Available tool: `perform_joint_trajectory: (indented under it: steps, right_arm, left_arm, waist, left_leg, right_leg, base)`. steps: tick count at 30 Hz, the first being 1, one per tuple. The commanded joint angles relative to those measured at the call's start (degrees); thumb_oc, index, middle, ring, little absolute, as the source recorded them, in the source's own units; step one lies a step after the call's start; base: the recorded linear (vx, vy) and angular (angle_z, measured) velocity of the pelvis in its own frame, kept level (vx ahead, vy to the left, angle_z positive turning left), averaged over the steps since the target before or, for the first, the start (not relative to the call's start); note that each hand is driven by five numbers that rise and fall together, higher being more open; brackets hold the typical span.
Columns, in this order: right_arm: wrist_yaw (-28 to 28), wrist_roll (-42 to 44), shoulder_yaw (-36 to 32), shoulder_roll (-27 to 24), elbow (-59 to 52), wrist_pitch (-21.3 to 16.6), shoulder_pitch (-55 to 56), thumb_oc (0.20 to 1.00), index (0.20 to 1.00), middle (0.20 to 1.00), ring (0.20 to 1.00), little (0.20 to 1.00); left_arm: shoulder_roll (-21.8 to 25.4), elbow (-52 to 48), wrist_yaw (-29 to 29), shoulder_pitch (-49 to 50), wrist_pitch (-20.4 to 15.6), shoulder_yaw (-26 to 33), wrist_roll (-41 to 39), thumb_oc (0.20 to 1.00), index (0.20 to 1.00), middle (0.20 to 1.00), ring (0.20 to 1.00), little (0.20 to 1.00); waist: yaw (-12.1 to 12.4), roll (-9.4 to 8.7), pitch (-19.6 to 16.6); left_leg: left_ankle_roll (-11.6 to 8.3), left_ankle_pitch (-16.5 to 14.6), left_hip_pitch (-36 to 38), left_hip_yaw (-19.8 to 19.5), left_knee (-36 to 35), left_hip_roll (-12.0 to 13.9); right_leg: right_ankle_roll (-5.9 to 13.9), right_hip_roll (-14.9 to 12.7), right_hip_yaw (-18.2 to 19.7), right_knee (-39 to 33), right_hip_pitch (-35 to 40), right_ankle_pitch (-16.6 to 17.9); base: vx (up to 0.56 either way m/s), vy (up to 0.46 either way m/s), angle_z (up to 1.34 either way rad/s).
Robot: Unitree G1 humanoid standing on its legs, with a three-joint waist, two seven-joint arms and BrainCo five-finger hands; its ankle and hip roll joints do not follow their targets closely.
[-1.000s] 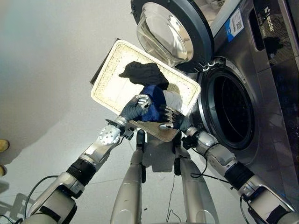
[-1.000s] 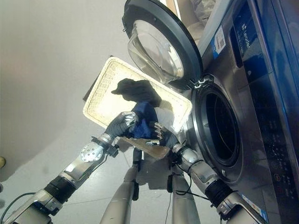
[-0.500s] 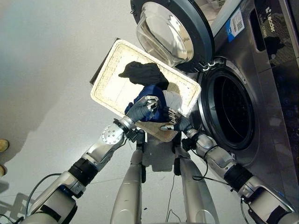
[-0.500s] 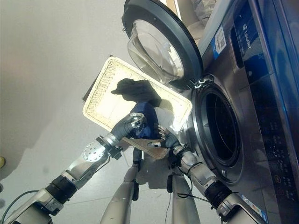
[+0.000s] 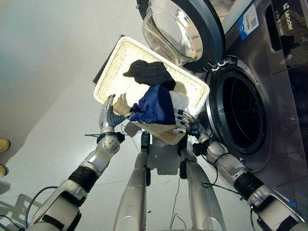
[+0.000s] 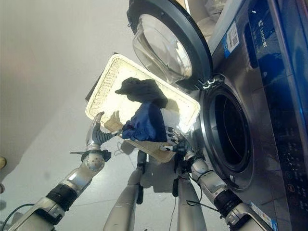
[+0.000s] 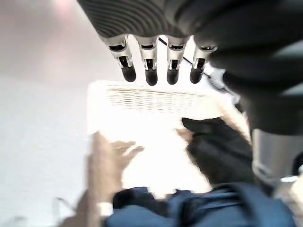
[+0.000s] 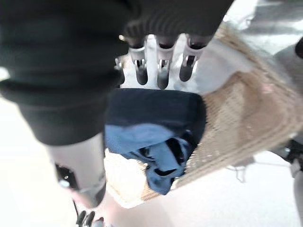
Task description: Put the clothes into the washing machine.
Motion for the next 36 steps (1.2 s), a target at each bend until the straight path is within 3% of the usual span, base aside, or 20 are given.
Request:
perform_joint_trajectory:
  steps: [1,8,14,27,28,29,30,36]
  right_arm:
    - [0.91,0.37,1.05,0.20,-3.12,-2.96,-0.04,1.000,1.000,1.000,1.000,1.000]
    - [1.17,0.64,2.48,0.35,-2.48,-2.08,-1.96,1.000,1.000,1.000,1.000,1.000]
    - [1.07,1.26,4.07,0.60,-1.98,-1.94,-4.28,1.000,1.000,1.000,1.000,1.000]
    - [0.56,2.87,5.75,2.13,-1.31,-3.45,-6.29,1.000,1.000,1.000,1.000,1.000]
    - [0.65,2.99,5.83,2.22,-1.36,-3.56,-6.34,1.000,1.000,1.000,1.000,1.000]
    - [0.90,3.08,6.09,2.44,-1.56,-3.86,-6.29,1.000,1.000,1.000,1.000,1.000]
    - [0.98,3.29,6.28,2.37,-1.79,-4.02,-6.24,1.000,1.000,1.000,1.000,1.000]
    - [1.30,3.34,6.51,2.39,-2.48,-4.16,-6.01,1.000,1.000,1.000,1.000,1.000]
  left_arm:
    - [-0.55,2.40,2.19,-2.38,2.00,0.25,2.89,1.000,1.000,1.000,1.000,1.000]
    - [-2.01,12.18,-0.61,-8.22,3.15,-0.01,0.67,1.000,1.000,1.000,1.000,1.000]
    - [-1.62,20.47,-7.58,-15.90,4.13,-2.94,0.60,1.000,1.000,1.000,1.000,1.000]
    - [-2.58,33.00,-17.28,-24.27,6.67,-5.93,-1.00,1.000,1.000,1.000,1.000,1.000]
    - [-2.56,33.72,-18.03,-24.61,6.65,-6.27,-0.92,0.890,0.890,0.890,0.890,0.890]
    - [-2.69,35.39,-19.94,-25.13,6.72,-7.16,-0.09,0.297,0.297,0.297,0.297,0.297]
    - [-2.71,35.87,-20.84,-25.29,6.81,-7.71,0.15,0.200,0.200,0.200,0.200,0.200]
    - [-3.00,37.52,-22.70,-26.20,7.96,-9.61,2.68,0.200,0.200,0.200,0.200,0.200]
  waist:
    - [-2.01,-2.64,-0.66]
    - [-3.93,-3.90,-0.66]
    - [-6.50,-5.28,-0.66]
    - [-9.47,-8.44,-0.66]
    - [-9.63,-8.61,-0.66]
    - [-9.97,-8.96,-0.66]
    - [-10.10,-9.12,-0.66]
    - [-10.70,-9.26,-0.66]
  left_leg:
    - [1.81,-5.71,-3.83,4.36,9.36,-4.93]
    - [1.56,-6.79,-6.41,6.06,12.08,-4.67]
    - [1.56,-7.64,-9.92,7.98,14.57,-4.46]
    - [1.82,-9.38,-13.49,9.72,17.51,-4.30]
    - [1.85,-9.43,-13.56,9.82,17.51,-4.25]
    - [1.90,-9.46,-13.70,9.94,17.38,-4.24]
    - [1.88,-9.43,-13.81,9.96,17.33,-4.22]
    - [2.06,-9.63,-14.07,10.01,16.93,-4.33]
  right_leg:
    - [2.88,1.73,-0.69,-3.41,0.90,1.30]
    - [2.89,2.49,1.35,-2.82,-1.81,1.81]
    - [2.81,3.54,3.90,-2.00,-5.54,2.37]
    - [3.31,4.53,5.80,-1.93,-8.92,3.55]
    - [3.35,4.59,5.88,-1.98,-9.03,3.62]
    - [3.39,4.79,6.17,-2.23,-9.19,3.82]
    - [3.44,4.88,6.25,-2.27,-9.32,3.91]
    - [3.57,5.06,6.70,-2.58,-9.91,4.01]
  base:
    - [0.03,0.063,-0.09]
    - [0.03,0.077,-0.15]
    - [0.02,0.061,-0.17]
    - [0.00,0.016,-0.09]
    - [-0.01,0.007,-0.04]
    - [0.00,0.000,0.00]
    - [0.00,0.000,0.00]
    - [-0.01,0.004,-0.02]
